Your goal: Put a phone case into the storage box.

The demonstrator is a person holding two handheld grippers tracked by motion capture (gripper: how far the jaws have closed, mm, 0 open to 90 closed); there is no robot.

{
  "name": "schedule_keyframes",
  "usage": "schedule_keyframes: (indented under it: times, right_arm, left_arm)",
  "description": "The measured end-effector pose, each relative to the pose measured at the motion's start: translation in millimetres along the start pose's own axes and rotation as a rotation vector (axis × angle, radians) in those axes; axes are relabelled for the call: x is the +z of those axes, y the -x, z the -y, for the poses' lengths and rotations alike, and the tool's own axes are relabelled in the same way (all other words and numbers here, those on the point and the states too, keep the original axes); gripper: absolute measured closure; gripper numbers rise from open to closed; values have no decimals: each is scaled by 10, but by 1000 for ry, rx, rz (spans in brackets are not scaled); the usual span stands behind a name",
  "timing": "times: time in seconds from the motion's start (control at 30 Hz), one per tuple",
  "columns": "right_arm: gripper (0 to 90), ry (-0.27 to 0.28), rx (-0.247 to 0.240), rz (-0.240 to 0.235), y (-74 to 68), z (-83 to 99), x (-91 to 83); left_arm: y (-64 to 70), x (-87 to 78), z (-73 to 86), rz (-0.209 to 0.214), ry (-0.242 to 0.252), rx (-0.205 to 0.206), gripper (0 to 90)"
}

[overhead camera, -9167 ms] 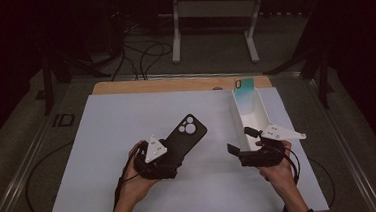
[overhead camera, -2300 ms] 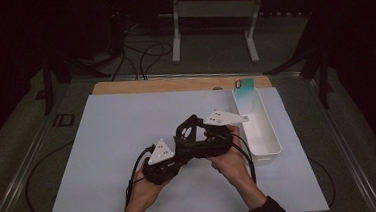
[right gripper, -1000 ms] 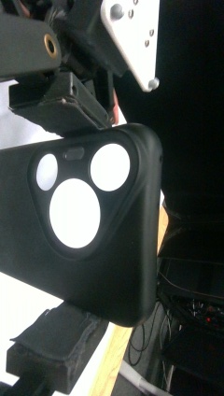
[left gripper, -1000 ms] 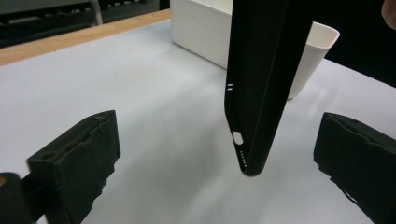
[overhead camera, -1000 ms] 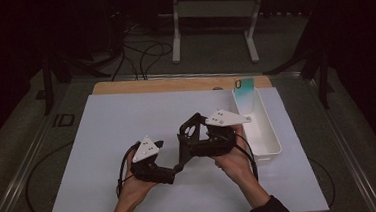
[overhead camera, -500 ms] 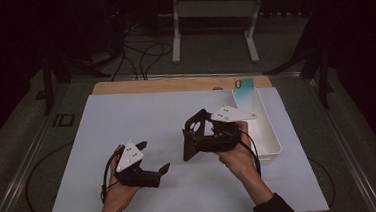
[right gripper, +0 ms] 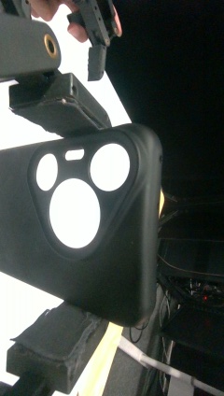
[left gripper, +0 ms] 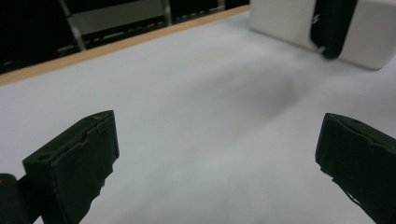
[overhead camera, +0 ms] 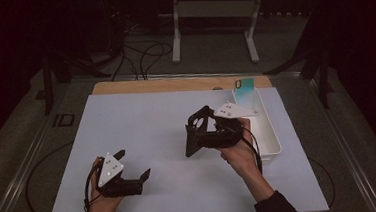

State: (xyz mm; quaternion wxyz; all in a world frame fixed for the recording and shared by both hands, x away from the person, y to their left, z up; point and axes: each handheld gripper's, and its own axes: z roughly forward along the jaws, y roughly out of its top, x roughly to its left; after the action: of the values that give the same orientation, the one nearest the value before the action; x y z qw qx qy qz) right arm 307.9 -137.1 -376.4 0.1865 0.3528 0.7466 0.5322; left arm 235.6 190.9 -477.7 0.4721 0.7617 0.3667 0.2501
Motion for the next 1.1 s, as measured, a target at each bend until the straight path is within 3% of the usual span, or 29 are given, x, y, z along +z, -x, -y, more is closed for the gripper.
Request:
schedule_keyframes:
  times: [0.43,1.1]
  right_arm:
    - [147,8,-6,40,108,-71,30]
    - [147,45,24,101,440,-262,80]
  left_arm:
    - [-156,-100,124,-65,30,-51,1]
    - [-155,-104,106,-79,34,-51,2]
